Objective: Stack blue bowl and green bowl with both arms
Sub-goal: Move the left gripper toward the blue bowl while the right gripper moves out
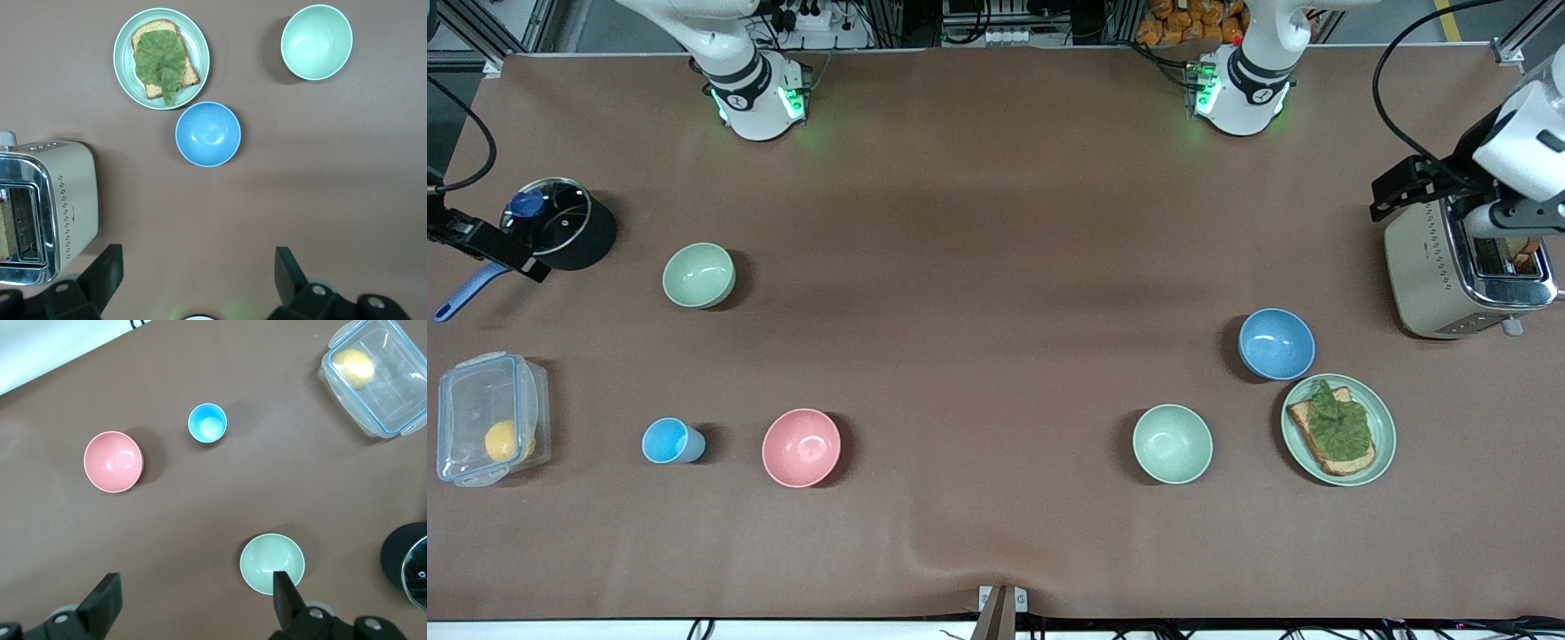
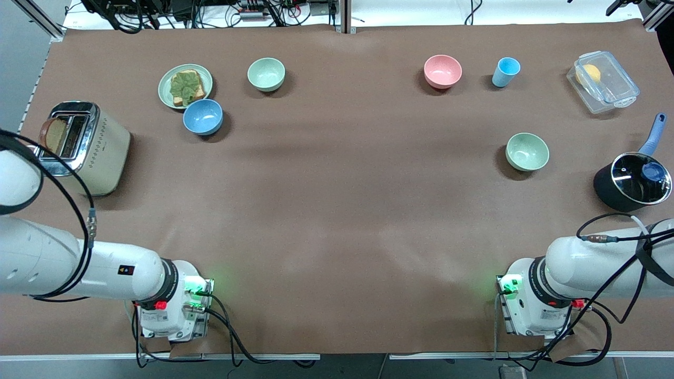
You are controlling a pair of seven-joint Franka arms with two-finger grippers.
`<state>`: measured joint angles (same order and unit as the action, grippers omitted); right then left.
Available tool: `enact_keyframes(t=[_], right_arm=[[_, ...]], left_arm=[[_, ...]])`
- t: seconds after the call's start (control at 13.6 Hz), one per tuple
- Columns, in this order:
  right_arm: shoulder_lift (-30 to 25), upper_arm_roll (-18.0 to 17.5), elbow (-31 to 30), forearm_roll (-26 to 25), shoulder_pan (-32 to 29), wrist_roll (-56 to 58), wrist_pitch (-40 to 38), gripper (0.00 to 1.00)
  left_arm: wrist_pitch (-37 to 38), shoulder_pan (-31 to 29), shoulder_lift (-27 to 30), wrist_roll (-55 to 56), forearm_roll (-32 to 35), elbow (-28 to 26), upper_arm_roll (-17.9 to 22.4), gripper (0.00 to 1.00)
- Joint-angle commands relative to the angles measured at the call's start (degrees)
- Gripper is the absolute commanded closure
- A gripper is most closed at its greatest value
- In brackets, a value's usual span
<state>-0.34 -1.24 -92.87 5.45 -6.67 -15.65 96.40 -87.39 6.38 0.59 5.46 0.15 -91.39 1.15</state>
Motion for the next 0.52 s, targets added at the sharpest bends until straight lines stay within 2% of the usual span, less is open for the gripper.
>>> enact_keyframes(t=[0.0,0.29,0.44], right_arm=[[0.52,-0.52,1.02,-0.62,-0.63,0.88,-2.00,0.00],[0.52,-0.52,0.94,-0.62,-0.63,1.06,-5.43,0.00],[0.52,-0.52,0.85,-0.62,-0.54,0.97,-6.22,0.00]], left_arm=[[0.81,-1.89,-7.87,-0.89,-3.56,7.97,2.26,0.00],[0.03,-4.27,-12.71,-1.51,-3.40,7.90,2.45,0.00],[-4.26,-3.83,-16.74,-0.37,-3.40,7.28,2.45,0.00]])
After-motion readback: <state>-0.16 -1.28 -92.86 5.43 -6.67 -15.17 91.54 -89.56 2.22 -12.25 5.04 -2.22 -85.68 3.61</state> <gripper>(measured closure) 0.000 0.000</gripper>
